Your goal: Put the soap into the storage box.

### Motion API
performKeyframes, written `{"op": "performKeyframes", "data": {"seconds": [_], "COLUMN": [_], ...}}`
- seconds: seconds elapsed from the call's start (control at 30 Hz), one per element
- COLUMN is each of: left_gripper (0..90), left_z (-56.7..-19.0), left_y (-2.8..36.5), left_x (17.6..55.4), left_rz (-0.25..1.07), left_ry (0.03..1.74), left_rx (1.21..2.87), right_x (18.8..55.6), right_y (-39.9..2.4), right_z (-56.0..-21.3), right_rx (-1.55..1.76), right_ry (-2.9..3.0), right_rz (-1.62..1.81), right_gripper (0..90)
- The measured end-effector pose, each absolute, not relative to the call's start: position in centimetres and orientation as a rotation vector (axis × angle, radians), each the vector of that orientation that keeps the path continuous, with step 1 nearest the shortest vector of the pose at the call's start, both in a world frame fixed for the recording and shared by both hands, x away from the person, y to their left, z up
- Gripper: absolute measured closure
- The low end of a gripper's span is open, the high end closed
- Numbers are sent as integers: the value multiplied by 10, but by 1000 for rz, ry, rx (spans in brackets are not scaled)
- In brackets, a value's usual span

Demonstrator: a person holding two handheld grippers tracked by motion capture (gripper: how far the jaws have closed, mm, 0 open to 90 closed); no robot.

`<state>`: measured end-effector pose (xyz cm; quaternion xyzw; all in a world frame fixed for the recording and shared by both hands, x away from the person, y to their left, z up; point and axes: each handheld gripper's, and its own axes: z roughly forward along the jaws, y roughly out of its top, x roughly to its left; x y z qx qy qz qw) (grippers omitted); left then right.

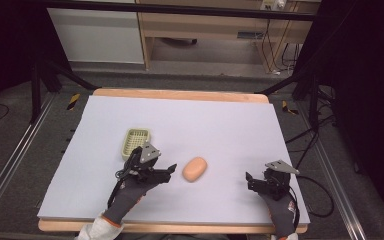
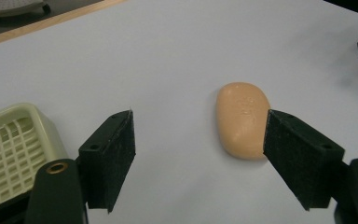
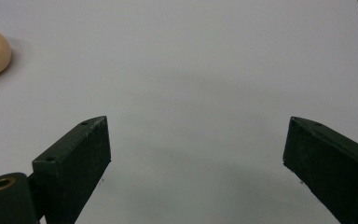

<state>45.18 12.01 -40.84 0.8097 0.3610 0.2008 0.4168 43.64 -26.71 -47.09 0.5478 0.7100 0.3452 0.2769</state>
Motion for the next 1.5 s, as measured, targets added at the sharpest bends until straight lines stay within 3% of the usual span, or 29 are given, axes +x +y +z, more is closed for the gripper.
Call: {"op": "performKeyframes", "data": {"seconds": [1.5], "left_gripper": [253], "left_z": [-435], "left_y": [45], "left_x": [483], "left_rz": [415], "left_ry": [849], "left_rx": [2188], "right_x": [438], "right_y": [-266], "right_z": [-472], "right_rx": [1467], "right_ry": [1926], "right_rz": [914], "right_gripper": [78]}}
